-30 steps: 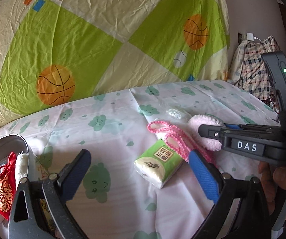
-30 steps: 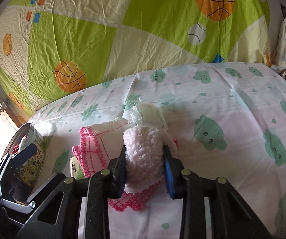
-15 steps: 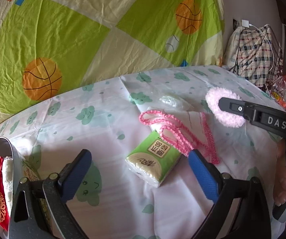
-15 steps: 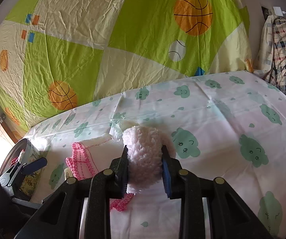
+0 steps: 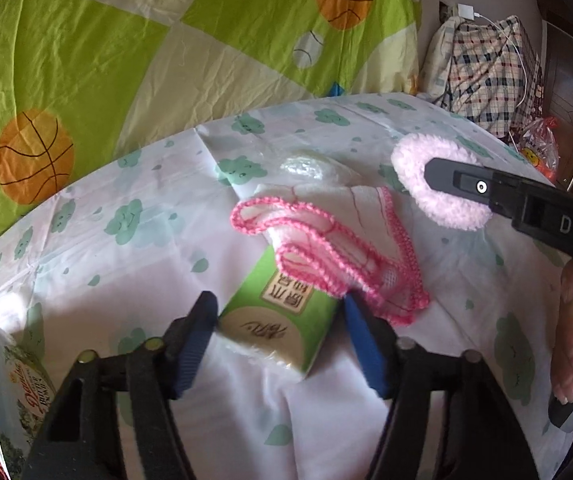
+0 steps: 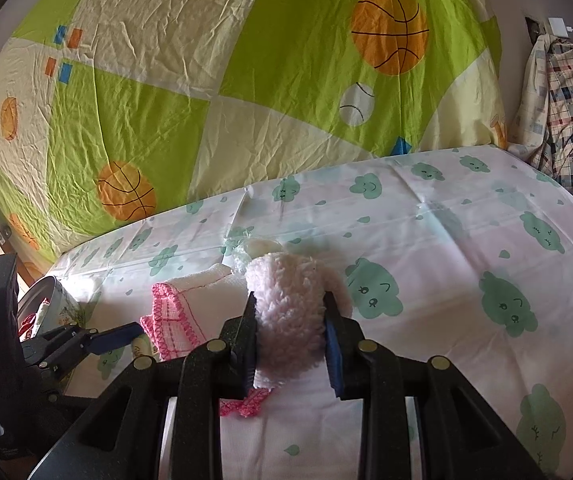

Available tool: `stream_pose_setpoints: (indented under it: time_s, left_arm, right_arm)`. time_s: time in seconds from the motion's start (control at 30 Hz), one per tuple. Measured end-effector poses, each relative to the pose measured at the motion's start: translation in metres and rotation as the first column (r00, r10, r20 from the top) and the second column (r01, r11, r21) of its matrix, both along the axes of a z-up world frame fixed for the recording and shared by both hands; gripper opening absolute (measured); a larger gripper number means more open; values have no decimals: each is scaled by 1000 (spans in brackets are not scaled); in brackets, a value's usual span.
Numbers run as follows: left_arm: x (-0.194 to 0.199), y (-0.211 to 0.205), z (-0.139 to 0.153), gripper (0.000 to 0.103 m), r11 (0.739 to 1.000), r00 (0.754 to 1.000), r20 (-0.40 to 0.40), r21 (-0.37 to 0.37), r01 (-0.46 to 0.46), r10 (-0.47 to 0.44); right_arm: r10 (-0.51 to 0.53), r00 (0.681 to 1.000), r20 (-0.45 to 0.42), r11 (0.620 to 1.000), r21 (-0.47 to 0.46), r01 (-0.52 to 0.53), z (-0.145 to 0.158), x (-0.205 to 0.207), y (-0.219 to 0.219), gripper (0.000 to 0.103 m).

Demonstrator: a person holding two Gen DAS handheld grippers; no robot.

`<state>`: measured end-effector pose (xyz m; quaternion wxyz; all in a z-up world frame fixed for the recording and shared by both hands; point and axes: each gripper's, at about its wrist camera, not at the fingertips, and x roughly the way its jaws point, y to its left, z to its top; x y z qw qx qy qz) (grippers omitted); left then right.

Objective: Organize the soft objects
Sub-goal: 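Grasp the green tissue pack with the left tool and lift it while the right tool holds the ball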

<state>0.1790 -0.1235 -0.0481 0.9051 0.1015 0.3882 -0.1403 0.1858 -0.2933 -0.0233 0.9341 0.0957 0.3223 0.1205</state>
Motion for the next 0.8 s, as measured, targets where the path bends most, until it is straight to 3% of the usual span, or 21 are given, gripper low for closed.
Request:
stream_pose_setpoints:
  time_s: [0.17,0.33,0.6,0.8]
  left_arm:
    - [-4,2,1,52,999,999,-6,-33,31,-31]
    - [-18,11,6,51,999,999,36,-44,1,1]
    - [-43,33,20,51,992,987,136,-104,-66,80]
    - [-59,41,29,51,988,965,229,-119,-103,128]
  right_arm:
    - [5,1000,10,1000,-2,-5,1,-2,1,30]
    - [8,1000,23,1000,-13,-7,1,-6,3,30]
    - [19,998,62,998,-53,-16,5,-13,13,30]
    - [42,993,106,995,-90,-33,10,-22,24,30]
